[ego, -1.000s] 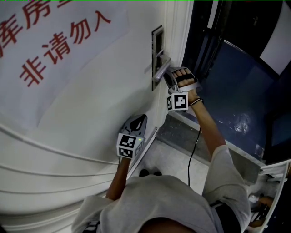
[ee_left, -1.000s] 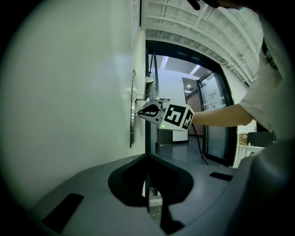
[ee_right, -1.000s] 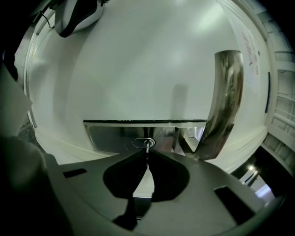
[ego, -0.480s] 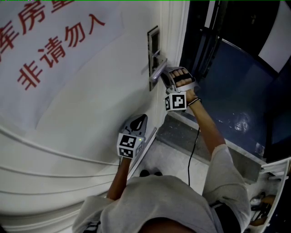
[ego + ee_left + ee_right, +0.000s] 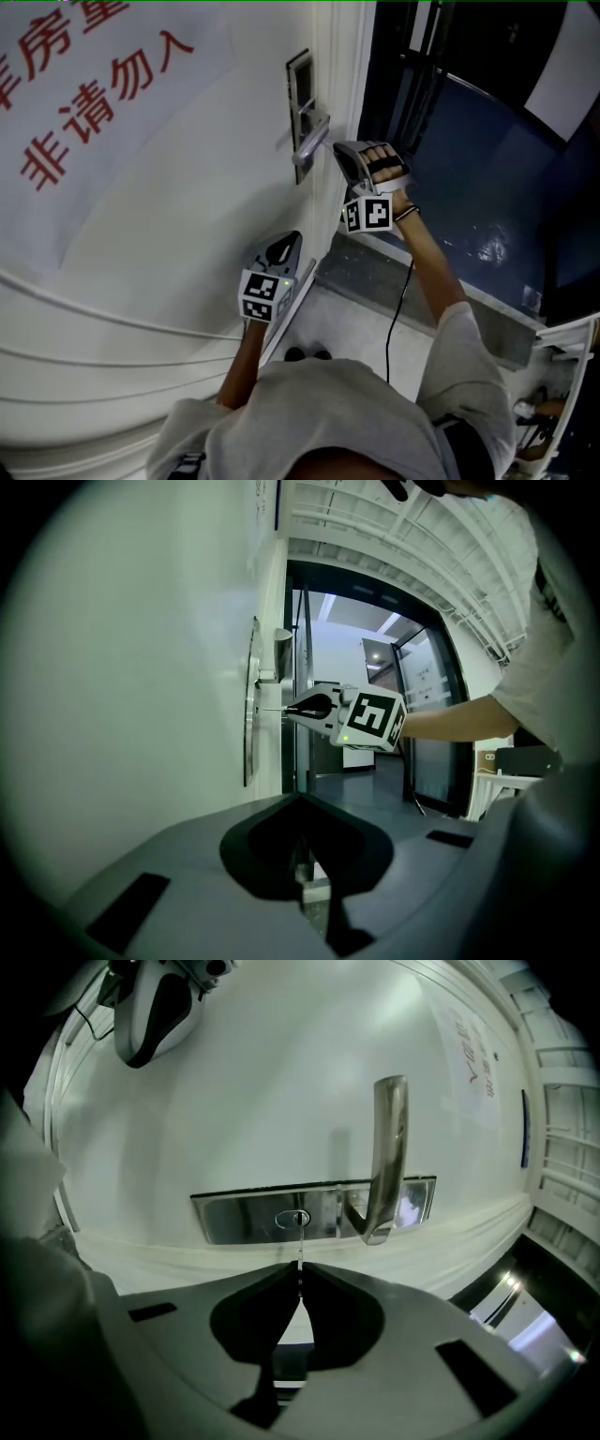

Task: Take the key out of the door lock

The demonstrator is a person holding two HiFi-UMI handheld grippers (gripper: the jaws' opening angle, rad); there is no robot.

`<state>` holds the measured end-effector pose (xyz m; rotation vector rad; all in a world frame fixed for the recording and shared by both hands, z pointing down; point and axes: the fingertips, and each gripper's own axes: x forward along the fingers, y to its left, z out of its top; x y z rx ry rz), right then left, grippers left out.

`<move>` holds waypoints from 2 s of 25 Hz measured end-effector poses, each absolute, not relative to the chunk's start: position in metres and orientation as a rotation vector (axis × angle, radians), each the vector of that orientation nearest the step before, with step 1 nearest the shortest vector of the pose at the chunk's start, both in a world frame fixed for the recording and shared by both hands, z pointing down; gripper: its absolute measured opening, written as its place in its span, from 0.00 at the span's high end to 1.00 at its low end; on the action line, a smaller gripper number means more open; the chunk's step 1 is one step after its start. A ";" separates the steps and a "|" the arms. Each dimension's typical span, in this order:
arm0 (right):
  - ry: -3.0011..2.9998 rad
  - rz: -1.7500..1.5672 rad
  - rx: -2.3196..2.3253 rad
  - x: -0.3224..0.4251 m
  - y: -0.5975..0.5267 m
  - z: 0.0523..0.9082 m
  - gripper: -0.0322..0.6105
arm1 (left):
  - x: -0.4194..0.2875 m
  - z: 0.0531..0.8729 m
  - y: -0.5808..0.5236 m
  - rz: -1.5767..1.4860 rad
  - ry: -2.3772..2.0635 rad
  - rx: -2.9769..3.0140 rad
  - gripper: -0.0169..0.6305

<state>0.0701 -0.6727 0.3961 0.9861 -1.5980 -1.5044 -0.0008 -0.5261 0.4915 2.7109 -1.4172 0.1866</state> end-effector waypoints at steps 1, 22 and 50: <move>-1.603 -1.496 0.988 0.072 -0.672 0.397 0.90 | 0.001 0.491 -0.526 0.187 -1.415 2.713 0.95; -2.391 -0.449 1.558 0.159 -0.604 0.419 0.90 | 0.021 0.484 -0.536 0.176 -1.322 2.779 0.95; -2.326 -0.115 1.973 0.240 -0.469 0.465 0.90 | 0.049 0.493 -0.526 0.164 -1.206 2.813 0.95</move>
